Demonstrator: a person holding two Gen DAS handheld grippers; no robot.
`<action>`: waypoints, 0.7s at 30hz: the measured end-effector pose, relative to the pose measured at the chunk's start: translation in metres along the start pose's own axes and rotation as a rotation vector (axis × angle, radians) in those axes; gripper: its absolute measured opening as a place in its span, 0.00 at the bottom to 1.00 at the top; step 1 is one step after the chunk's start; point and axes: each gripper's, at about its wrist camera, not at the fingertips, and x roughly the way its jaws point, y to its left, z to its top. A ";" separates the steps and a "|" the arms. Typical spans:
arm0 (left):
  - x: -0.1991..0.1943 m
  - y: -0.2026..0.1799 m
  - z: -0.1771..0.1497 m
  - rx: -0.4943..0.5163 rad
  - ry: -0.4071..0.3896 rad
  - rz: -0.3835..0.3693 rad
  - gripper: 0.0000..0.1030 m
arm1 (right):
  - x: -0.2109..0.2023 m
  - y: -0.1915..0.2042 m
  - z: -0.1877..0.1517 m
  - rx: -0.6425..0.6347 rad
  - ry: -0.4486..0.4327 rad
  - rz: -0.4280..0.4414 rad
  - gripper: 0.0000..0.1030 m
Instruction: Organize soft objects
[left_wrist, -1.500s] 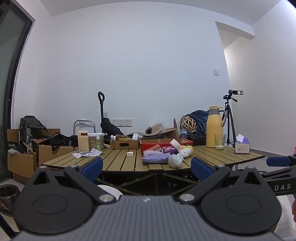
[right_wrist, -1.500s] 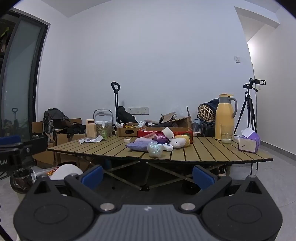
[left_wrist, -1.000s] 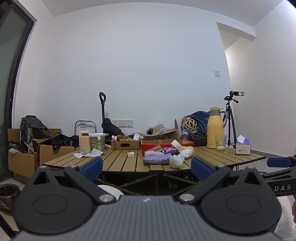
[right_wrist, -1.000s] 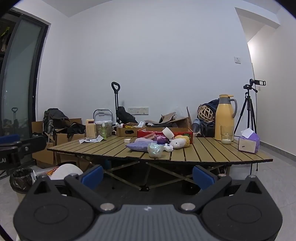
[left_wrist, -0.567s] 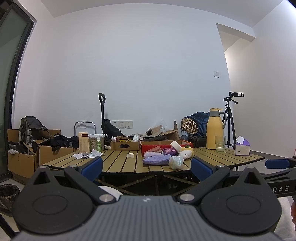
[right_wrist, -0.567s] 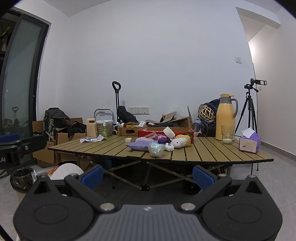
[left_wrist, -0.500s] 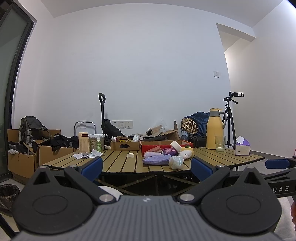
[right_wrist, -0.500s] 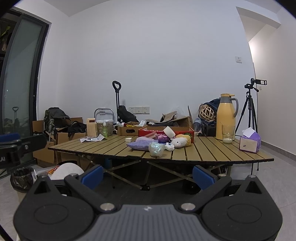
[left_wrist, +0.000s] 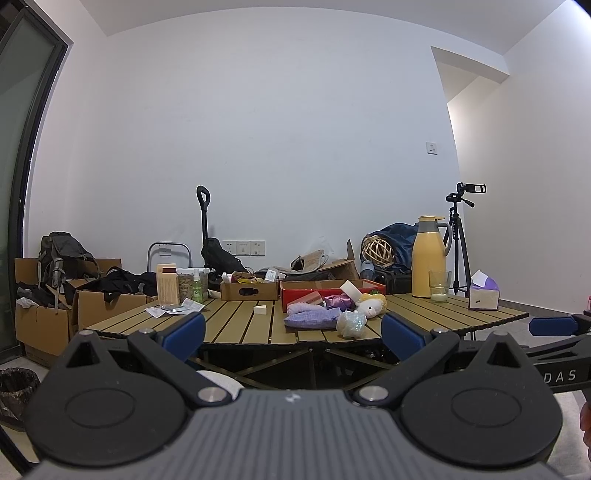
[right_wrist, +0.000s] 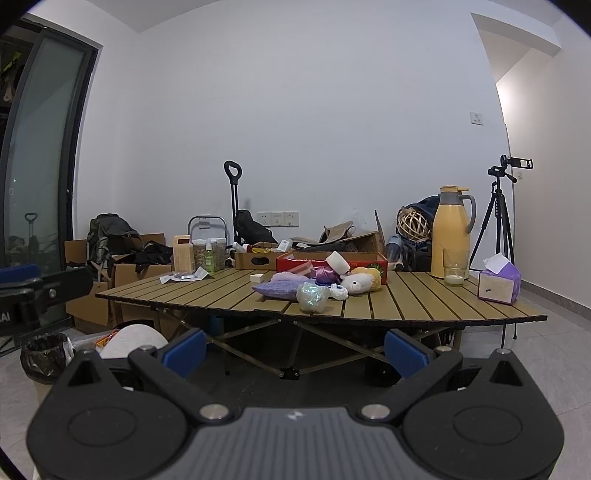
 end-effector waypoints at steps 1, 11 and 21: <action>0.000 0.000 0.000 0.000 0.000 0.000 1.00 | 0.000 0.000 0.000 0.000 0.000 0.000 1.00; 0.001 0.000 0.000 0.000 -0.001 0.001 1.00 | -0.001 0.001 0.001 -0.003 -0.005 -0.001 1.00; 0.000 0.000 0.001 -0.002 -0.006 0.001 1.00 | -0.001 0.002 0.001 -0.005 -0.006 -0.002 1.00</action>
